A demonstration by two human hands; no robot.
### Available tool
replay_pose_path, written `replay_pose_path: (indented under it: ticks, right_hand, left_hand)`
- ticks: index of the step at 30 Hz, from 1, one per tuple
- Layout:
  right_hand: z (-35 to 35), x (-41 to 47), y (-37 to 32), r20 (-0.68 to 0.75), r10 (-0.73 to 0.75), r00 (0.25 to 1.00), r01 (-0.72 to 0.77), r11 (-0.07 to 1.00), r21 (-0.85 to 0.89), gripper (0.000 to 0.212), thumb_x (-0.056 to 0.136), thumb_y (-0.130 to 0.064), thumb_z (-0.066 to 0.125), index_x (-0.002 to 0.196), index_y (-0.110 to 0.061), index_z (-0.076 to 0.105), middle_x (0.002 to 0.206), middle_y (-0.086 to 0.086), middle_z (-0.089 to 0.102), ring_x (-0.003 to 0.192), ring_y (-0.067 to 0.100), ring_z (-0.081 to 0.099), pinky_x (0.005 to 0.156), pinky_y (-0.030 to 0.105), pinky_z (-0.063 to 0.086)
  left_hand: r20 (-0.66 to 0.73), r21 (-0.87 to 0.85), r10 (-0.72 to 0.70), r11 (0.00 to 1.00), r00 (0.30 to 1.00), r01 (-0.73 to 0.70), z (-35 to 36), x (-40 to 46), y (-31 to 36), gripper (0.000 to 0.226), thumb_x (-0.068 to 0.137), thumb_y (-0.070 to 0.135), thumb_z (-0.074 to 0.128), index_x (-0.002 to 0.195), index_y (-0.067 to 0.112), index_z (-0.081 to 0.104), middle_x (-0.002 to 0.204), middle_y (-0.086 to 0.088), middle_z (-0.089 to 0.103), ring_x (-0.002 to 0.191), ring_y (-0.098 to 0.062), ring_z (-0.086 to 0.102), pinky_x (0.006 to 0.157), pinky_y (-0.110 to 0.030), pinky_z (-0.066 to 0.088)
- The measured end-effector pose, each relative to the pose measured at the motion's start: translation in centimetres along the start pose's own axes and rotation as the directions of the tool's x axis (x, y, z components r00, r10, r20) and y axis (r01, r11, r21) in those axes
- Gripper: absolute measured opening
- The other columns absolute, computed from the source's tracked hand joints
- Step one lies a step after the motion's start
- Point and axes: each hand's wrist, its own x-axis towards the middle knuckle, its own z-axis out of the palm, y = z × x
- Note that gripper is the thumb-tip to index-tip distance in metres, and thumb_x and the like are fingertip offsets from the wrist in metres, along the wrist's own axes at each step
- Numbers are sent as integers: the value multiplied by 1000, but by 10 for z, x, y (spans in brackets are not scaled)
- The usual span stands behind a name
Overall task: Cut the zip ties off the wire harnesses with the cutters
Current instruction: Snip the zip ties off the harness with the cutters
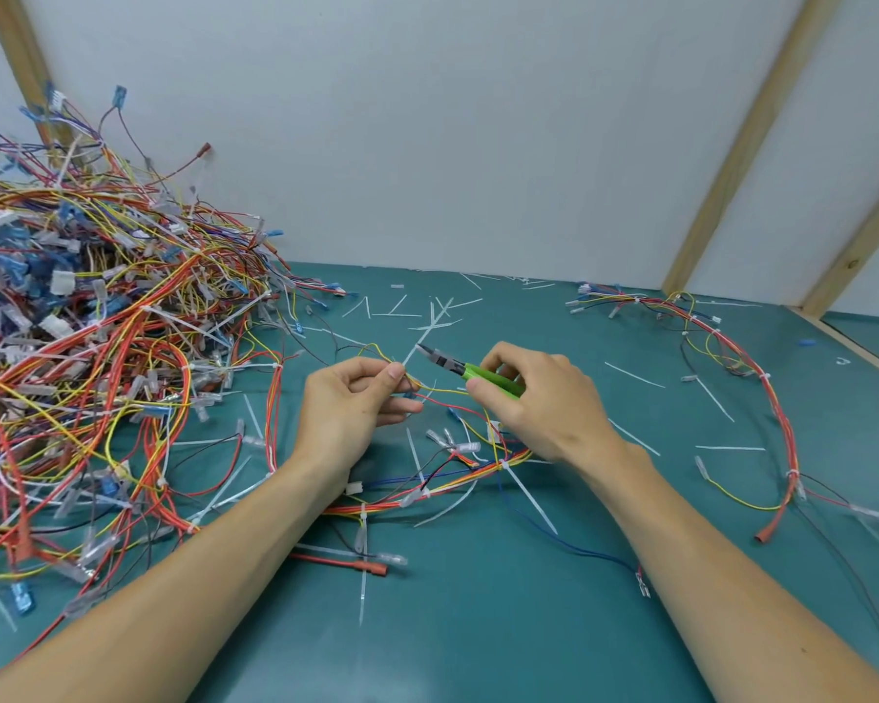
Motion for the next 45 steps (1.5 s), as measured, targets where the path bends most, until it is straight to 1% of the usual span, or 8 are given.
replay_pose_path:
  ticks: [3,5,13,20,26,32,37,45]
  right_hand:
    - [-1,0,4,0,-1,1000,1,999,-40,39,78,-68,48,88,-32,61,77,-11,69,79,17,62,65,31,42]
    - [-1,0,5,-3,-13,1000,12,999,-52,42,75,-70,46,86,-33,62,76,-13,69,80,16,62,64,30,40]
    - [1,0,4,20,-20,1000,22,998,-61,46,74,-73,45,86,-32,63,73,-14,68,79,14,62,66,31,41]
    - [1,-1,2,9,-46,999,46,998,-52,44,77,-71,48,90,-33,62,80,-13,70,84,16,62,70,32,45]
    - [0,-1,2,-24,-80,996,79,995,-53,41,78,-70,50,92,-33,60,82,-15,67,80,11,60,67,30,40]
    - [2,-2,1,-39,-96,995,94,994,-58,42,79,-72,52,92,-34,60,81,-16,66,78,10,59,67,30,39]
    - [2,-2,-1,-61,-123,991,119,990,-73,46,79,-79,50,93,-37,64,75,-20,62,74,7,56,64,28,36]
    - [0,0,0,-15,-102,995,102,994,-25,47,79,-79,52,90,-38,73,68,-15,66,73,12,61,68,31,51]
  left_hand:
    - [28,-14,-2,1000,1000,3,1,0,-3,11,98,6,61,88,4,66,75,-6,76,66,-17,75,71,-27,62]
    - [36,-21,0,1000,999,1,1,0,-3,8,96,7,63,89,3,65,75,-8,76,68,-19,75,73,-27,62]
    - [14,-55,7,998,1000,-6,2,-1,-1,9,95,7,65,87,6,63,77,-12,77,70,-20,76,68,-24,61]
    - [28,-44,19,999,999,-18,1,-1,-1,11,95,7,64,85,6,62,77,-10,77,69,-19,76,72,-26,62]
    - [24,-48,21,999,999,-19,1,-1,0,10,96,7,64,87,6,61,77,-11,77,69,-19,76,67,-23,60]
    - [37,-14,34,999,999,-33,2,-1,-2,11,95,7,64,85,7,62,75,-10,77,68,-19,76,74,-29,63]
    - [25,3,44,999,999,-44,1,-1,-1,12,96,5,64,84,8,62,74,-10,76,66,-19,76,69,-26,62]
    - [3,25,38,999,999,-38,2,-2,-1,11,95,5,64,85,6,62,73,-9,76,64,-18,75,75,-33,62]
